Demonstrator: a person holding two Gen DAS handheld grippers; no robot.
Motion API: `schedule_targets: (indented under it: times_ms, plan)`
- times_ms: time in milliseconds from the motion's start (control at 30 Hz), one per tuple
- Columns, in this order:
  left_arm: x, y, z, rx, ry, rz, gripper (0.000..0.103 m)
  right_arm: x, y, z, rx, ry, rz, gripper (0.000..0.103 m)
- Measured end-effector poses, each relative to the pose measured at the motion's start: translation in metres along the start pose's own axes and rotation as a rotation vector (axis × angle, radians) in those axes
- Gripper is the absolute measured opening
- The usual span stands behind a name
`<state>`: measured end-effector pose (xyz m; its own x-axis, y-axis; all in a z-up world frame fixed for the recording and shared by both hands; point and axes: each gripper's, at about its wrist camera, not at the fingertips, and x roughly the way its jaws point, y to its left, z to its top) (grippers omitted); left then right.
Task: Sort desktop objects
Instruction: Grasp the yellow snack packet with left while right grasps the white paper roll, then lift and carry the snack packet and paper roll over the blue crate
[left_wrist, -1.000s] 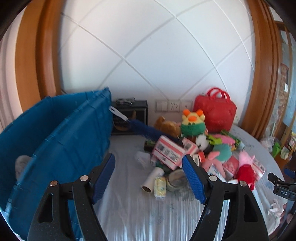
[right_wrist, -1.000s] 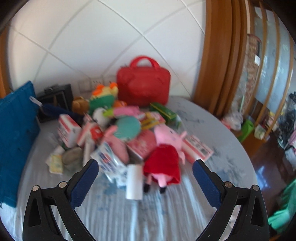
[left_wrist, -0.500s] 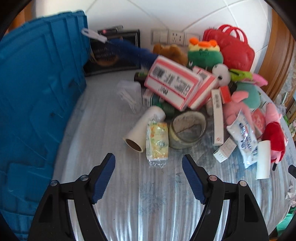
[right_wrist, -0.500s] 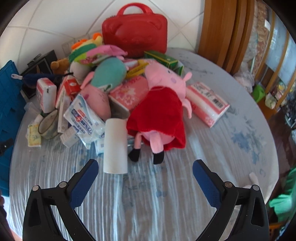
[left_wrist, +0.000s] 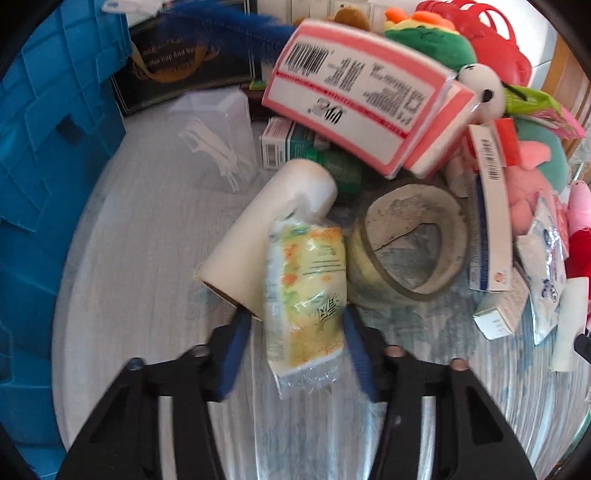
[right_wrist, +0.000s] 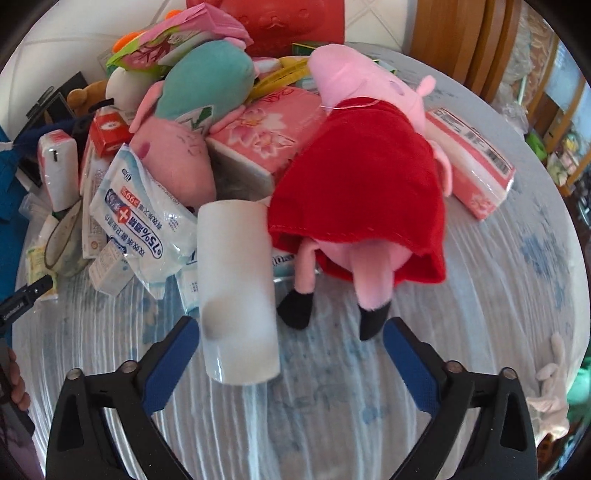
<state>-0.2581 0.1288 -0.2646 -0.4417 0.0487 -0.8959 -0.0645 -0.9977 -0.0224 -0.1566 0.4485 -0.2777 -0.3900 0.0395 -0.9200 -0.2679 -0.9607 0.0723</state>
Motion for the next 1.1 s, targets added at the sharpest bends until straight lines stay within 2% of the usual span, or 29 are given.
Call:
schedule_targets:
  times_ms: [100,167,233,433,833,933,1100]
  plan:
    - [0.003,0.001,0.002,-0.013,0.001,-0.003,0.039,0.005,0.011,0.004,-0.034,0.009,0.009,0.076]
    - [0.004,-0.001,0.003,-0.01,0.001,0.012,0.026,0.009,0.019,0.007,-0.056,0.016,0.018,0.059]
    - [0.002,0.0,0.001,-0.021,0.002,-0.001,0.022,0.013,0.025,0.009,-0.071,0.021,0.022,0.048]
    - [-0.015,-0.001,-0.012,-0.036,-0.007,-0.023,0.016,0.007,0.027,0.004,-0.09,0.015,0.032,0.047]
    - [-0.079,-0.014,-0.061,-0.006,-0.083,-0.032,0.015,-0.04,0.027,-0.024,-0.124,-0.046,0.076,0.046]
    - [-0.079,-0.001,-0.064,-0.011,-0.078,-0.038,0.015,-0.046,0.037,-0.036,-0.138,-0.053,0.089,0.046]
    - [-0.075,0.008,-0.089,-0.017,-0.041,-0.04,0.015,-0.045,0.05,-0.045,-0.153,-0.028,0.098,0.046]
